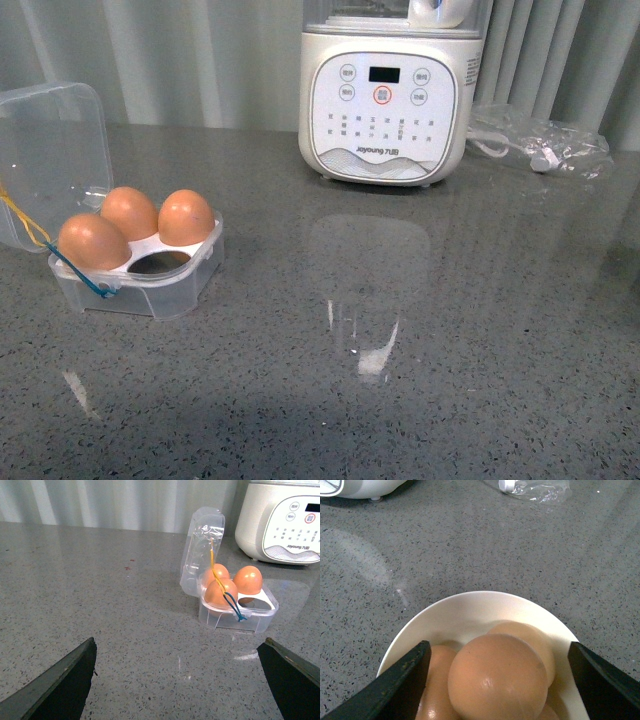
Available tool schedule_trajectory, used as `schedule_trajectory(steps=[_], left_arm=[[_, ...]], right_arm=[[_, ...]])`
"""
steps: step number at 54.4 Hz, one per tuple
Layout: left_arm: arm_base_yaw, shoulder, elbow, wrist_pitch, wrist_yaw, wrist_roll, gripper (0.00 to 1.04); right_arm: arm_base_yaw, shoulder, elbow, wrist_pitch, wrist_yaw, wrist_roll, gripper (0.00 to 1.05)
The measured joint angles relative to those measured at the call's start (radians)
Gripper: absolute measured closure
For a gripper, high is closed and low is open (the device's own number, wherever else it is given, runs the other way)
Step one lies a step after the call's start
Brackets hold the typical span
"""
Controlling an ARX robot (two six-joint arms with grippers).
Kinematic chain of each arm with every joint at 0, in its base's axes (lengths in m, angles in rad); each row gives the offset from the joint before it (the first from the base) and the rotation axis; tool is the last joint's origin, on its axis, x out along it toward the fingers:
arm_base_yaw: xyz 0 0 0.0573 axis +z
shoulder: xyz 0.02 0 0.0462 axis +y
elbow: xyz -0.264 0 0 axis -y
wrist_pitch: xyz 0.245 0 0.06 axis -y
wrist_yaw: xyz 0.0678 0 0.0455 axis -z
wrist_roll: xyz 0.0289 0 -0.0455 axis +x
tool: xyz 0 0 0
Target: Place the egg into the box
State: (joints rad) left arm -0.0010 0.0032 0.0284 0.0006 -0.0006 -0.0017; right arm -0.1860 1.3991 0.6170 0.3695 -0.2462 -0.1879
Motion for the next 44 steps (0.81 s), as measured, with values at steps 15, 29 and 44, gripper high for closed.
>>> schedule_trajectory(steps=[15,29,44], left_arm=[[0.000,0.000,0.000,0.000,0.000,0.000,0.07],[0.000,0.000,0.000,0.000,0.000,0.000,0.07],[0.000,0.000,0.000,0.000,0.000,0.000,0.07]], right_arm=[[-0.001,-0.002,-0.001,0.001,-0.007,0.000,0.62],[0.011,-0.055,-0.002,-0.021,-0.019,0.018,0.62],[0.100,-0.128,0.056,-0.053,-0.044,0.076,0.62]])
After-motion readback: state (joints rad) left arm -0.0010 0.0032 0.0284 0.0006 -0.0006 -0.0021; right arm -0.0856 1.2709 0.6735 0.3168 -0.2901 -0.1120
